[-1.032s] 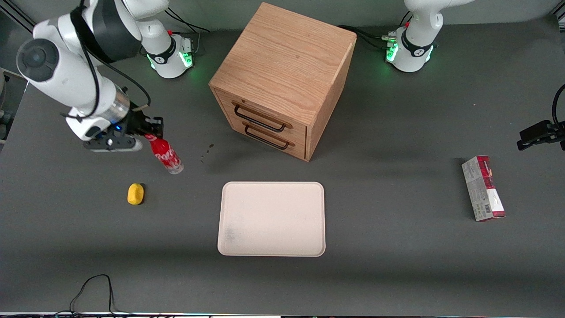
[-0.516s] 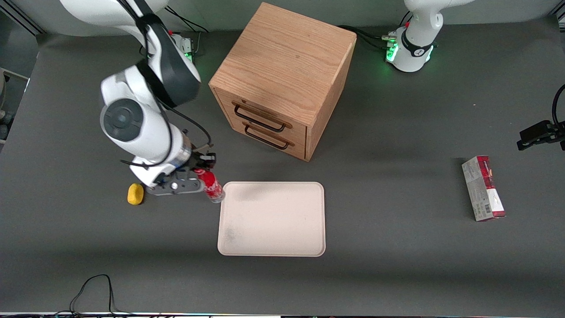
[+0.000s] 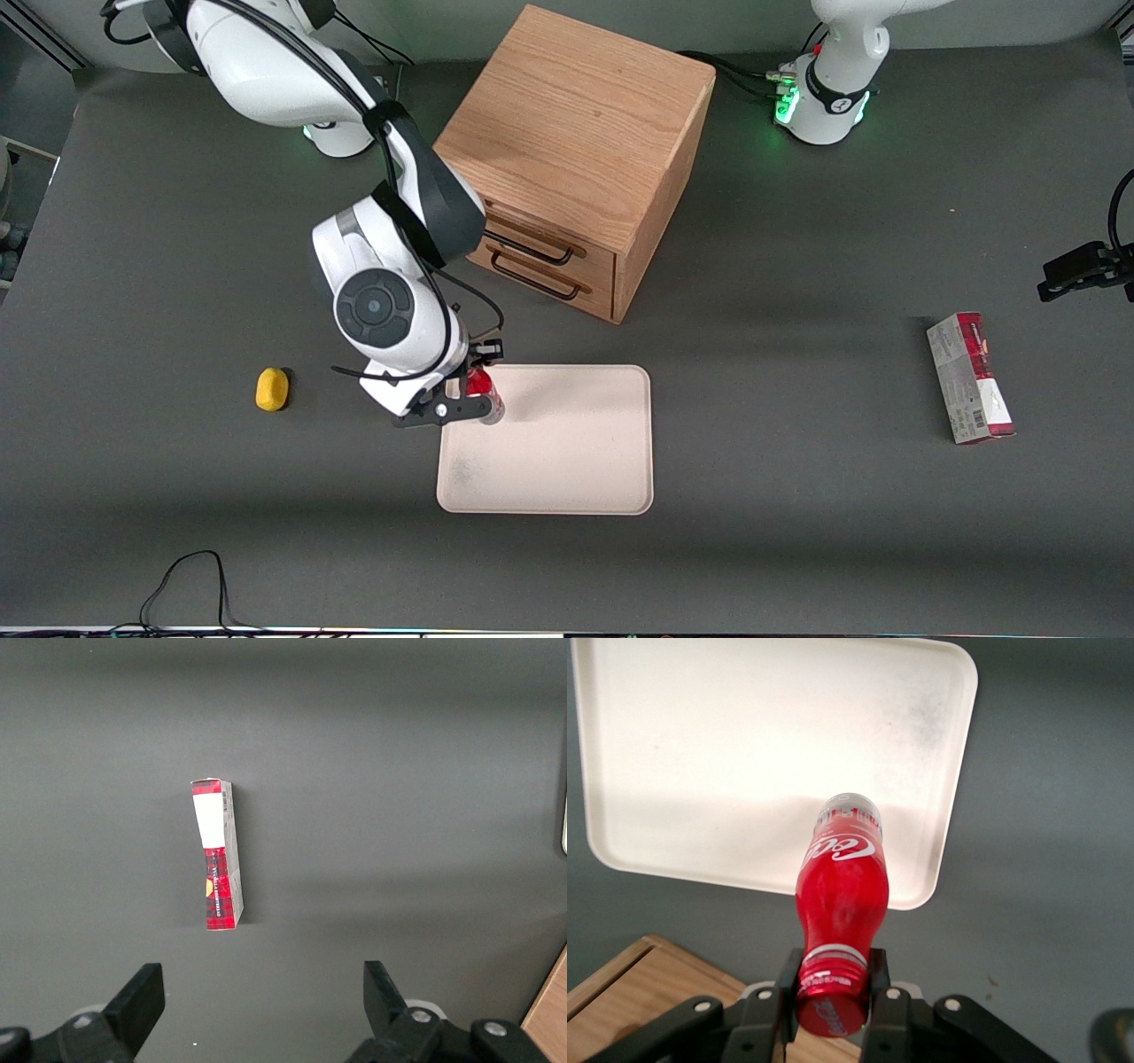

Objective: Place coke bottle on tray
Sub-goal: 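Lift the bottle and carry it with the right gripper to the tray, then lower the bottle onto the tray's edge and open the right gripper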

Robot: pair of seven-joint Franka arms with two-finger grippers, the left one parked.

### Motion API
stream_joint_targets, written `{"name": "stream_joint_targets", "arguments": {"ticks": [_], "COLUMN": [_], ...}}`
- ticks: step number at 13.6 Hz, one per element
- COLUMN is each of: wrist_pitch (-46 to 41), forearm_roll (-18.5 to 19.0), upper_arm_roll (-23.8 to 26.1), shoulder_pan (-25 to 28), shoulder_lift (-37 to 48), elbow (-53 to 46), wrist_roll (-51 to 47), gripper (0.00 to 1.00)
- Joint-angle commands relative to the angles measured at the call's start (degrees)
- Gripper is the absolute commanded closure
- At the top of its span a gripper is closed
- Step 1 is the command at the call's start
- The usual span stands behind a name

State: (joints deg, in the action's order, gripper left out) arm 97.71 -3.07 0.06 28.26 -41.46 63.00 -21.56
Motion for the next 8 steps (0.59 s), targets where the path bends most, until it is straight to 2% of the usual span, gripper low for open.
{"name": "stream_joint_targets", "arguments": {"ticks": [1,8], "wrist_pitch": [-0.07,2.93], "forearm_roll": [0.69,0.61], "upper_arm_roll": [-0.15,-0.06], "shoulder_pan": [-1.71,-3.65], "shoulder_lift": [-3.09,-7.92], "elbow": [-3.67,-6.29], "wrist_roll": [4.15,9.08], "gripper": [1.0,1.0]}}
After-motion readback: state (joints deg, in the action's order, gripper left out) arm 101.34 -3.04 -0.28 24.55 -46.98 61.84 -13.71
